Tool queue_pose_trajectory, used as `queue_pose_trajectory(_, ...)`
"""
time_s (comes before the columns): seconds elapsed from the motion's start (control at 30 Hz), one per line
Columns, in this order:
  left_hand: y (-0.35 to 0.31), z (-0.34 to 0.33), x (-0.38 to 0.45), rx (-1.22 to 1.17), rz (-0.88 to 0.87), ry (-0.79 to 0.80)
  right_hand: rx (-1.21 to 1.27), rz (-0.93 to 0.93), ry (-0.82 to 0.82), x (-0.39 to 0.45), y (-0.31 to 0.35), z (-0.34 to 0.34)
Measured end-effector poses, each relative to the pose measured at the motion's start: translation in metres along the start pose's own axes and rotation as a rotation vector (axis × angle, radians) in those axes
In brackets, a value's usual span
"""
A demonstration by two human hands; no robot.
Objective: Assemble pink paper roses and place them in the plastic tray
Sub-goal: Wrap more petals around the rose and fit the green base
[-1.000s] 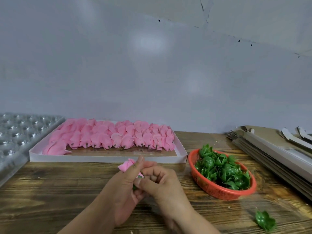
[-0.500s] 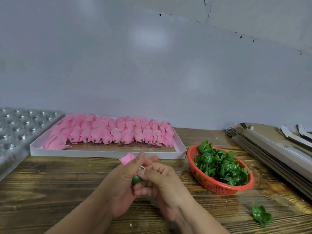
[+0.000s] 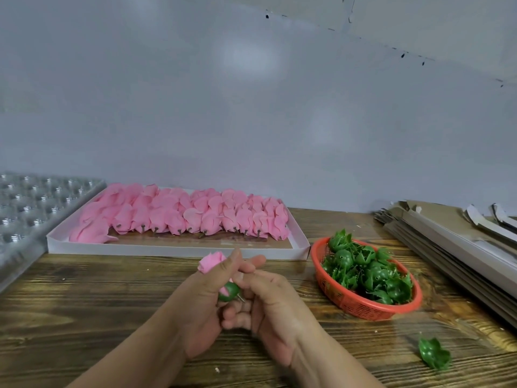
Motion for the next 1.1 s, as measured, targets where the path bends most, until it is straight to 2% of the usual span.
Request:
queue_pose_trajectory(0.13,0.001,0.003,0.004,-0.073,-0.016,-0.107,-0.162,0.07,-0.116,0.001,-0.002,0.006)
queue_pose_trajectory(0.37,0.001,0.008,0.006,-0.072,-0.054,-0.161,-0.39,0.219,-0.154,0.003,-0.002,0.004)
queue_pose_trajectory(0.8,-0.003,0.002,-0.002,0.144,-0.083,-0.259,-0.311,0.173,-0.089,0.002,0.0,0.003)
queue_pose_trajectory(0.97,-0.004,0.008,-0.003,0.527,0.09,-0.171,-0.328,0.179,-0.16,0.001,0.007,0.016)
queue_pose_trajectory(1.1,-0.017,0.019,-0.01,0.671,0.044,-0.298,-0.451,0.229,-0.138,0.0,0.009,0.014)
Point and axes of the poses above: each hand's wrist, its own x-axis towards the middle knuckle, its own z-axis out of the back of the hand, y = z × x, the point moved 4 cm from there along x, towards the middle knuckle, and after that the axes turned 12 degrees about y, right-handed, at the moved point
